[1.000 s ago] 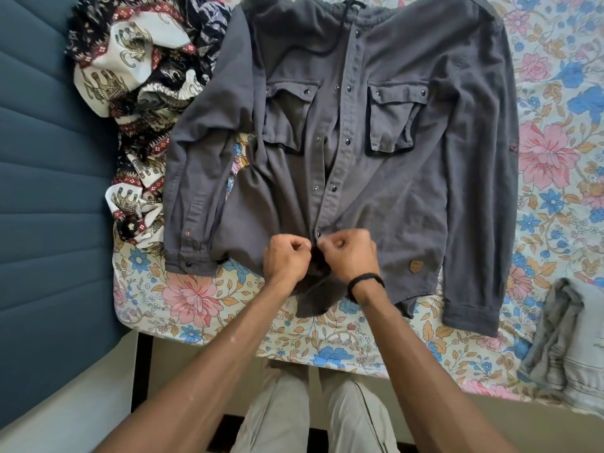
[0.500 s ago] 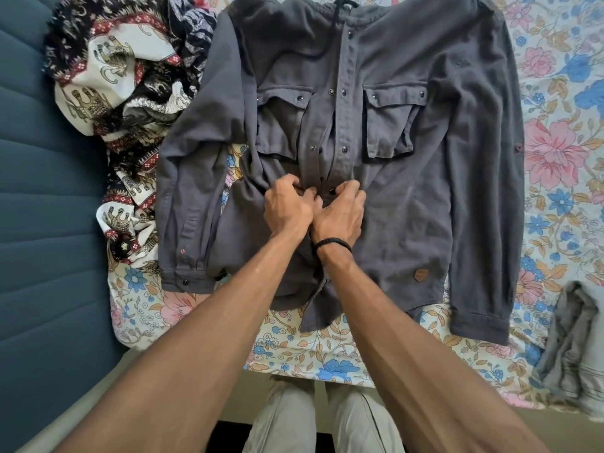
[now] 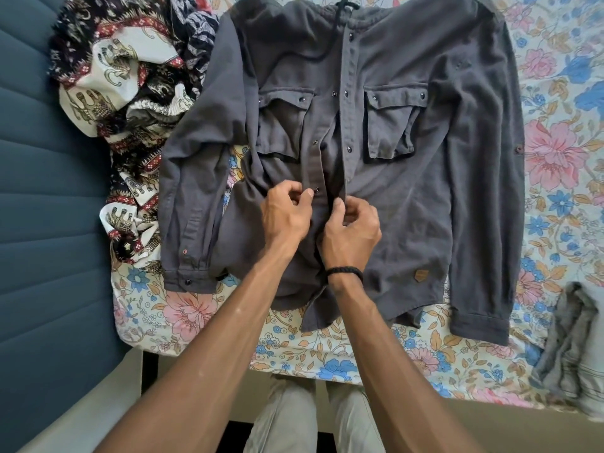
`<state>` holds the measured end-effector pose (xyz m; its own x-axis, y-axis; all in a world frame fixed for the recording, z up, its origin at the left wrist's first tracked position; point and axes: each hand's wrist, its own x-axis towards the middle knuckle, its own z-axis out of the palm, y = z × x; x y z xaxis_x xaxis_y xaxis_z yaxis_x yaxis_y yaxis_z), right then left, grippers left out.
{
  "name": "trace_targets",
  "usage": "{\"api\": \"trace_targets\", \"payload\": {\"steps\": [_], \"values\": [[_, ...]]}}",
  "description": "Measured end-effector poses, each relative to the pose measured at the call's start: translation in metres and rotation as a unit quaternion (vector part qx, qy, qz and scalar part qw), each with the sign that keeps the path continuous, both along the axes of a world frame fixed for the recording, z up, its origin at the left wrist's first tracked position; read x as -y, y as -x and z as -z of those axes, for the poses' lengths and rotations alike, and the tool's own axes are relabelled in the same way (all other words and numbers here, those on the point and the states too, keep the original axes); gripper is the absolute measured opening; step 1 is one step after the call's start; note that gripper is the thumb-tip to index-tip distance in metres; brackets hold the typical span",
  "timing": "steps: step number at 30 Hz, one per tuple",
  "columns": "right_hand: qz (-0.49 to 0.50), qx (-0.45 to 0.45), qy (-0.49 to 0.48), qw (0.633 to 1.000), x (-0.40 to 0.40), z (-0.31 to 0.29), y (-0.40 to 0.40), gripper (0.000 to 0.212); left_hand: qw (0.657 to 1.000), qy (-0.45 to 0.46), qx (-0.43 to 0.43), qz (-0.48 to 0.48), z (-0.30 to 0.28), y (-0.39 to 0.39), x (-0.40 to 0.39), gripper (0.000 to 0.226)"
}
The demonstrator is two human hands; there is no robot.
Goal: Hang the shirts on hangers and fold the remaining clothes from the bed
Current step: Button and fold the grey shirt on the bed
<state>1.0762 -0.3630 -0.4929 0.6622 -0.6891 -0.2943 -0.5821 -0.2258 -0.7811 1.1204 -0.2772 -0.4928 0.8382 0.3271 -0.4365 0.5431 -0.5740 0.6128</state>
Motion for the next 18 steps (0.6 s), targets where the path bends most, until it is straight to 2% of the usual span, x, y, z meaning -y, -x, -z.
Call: {"api": "trace_targets", "payload": {"steps": [5,11,15,18], "values": [[-0.01,0.021,-0.016,1.0,-0.008,-0.007,-0.012,0.011,1.0,0.028,0.013,0.006,-0.005,0.001,0.001,0.025],[-0.027,-0.016,-0.033,0.999,-0.014,-0.002,-0.02,0.018,0.987,0.136,-0.019,-0.086,0.003,-0.001,0.007,0.013],[-0.017,-0.029,-0.065,0.997,-0.012,-0.002,-0.017,0.018,0.962,0.207,-0.073,-0.162,0.013,0.0,0.008,0.027],[-0.007,-0.035,-0.096,0.995,-0.012,0.0,-0.018,0.019,0.957,0.216,-0.085,-0.173,0.014,-0.001,0.008,0.031]]}}
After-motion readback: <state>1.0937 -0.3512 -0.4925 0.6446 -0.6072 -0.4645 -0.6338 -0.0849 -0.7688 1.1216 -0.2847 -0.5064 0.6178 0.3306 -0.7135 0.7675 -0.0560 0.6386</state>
